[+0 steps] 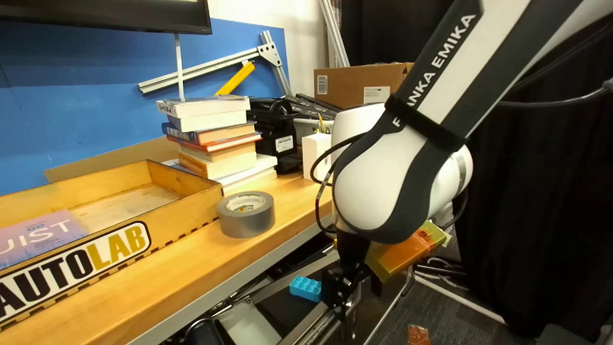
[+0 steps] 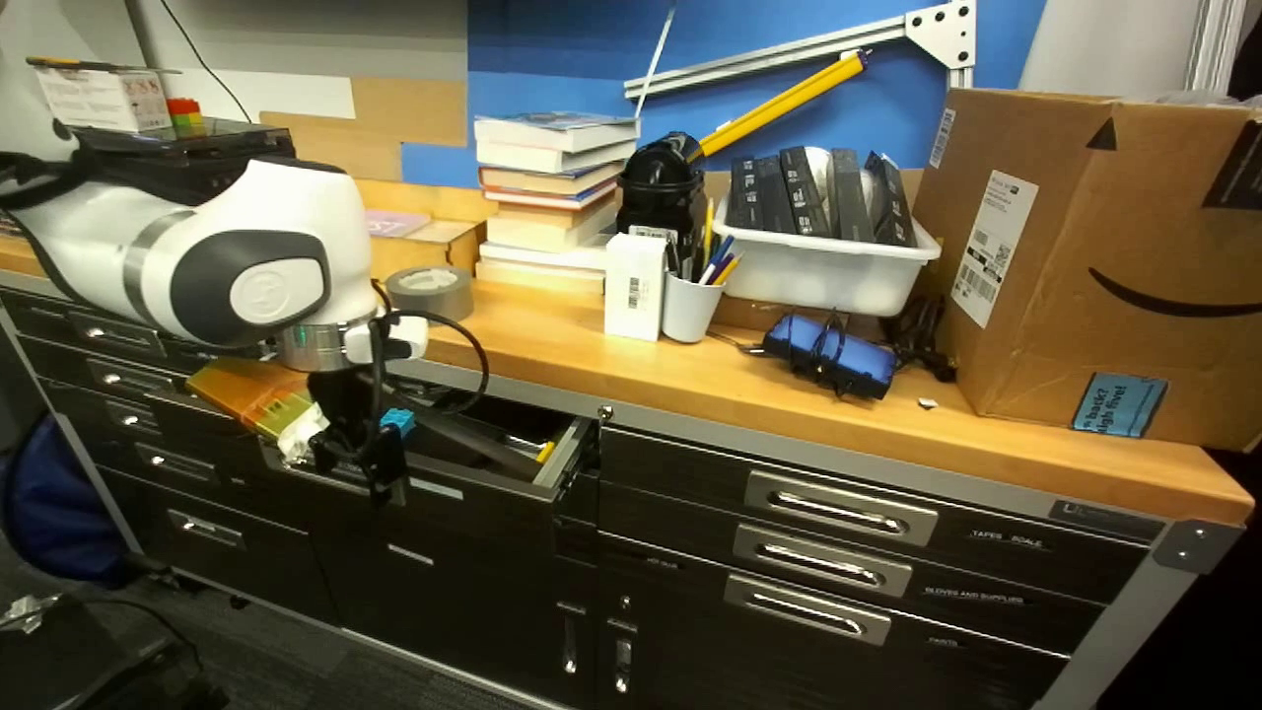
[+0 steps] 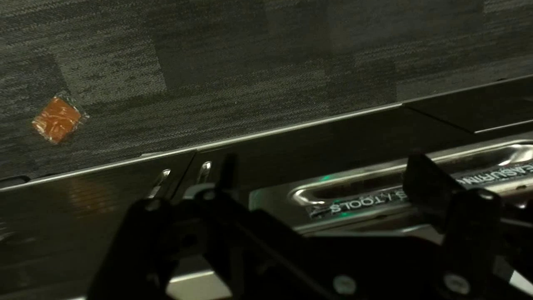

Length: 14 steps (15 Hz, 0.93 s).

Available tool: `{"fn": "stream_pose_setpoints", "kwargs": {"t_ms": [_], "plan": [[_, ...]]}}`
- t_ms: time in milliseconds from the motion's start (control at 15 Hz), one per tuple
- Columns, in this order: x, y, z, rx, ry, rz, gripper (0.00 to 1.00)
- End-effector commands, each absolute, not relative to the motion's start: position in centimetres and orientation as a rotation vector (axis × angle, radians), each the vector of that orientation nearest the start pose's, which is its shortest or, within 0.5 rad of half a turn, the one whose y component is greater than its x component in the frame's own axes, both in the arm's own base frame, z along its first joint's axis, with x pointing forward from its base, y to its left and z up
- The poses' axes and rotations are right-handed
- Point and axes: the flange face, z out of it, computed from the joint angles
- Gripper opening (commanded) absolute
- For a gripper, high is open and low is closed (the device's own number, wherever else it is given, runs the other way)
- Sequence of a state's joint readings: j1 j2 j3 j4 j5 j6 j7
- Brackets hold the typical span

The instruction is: Put the blue lego brick in the open drawer then close the drawer

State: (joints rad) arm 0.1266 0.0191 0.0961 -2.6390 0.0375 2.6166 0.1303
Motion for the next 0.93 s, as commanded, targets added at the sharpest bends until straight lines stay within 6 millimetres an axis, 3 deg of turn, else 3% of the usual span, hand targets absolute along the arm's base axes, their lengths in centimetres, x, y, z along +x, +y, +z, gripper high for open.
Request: {"fn": "stream_pose_setpoints", "kwargs": {"t_ms": [0, 267, 533, 867], "plan": [[45.9, 8.9, 25.1, -3.181, -0.046, 0.011, 1.00], [50.0, 9.1, 26.2, -3.191, -0.133, 0.021, 1.00], [53.2, 9.5, 25.7, -3.044, -0.420, 0.013, 1.00], [56.2, 7.0, 25.7, -2.897, -0.698, -0.025, 1.00]]}}
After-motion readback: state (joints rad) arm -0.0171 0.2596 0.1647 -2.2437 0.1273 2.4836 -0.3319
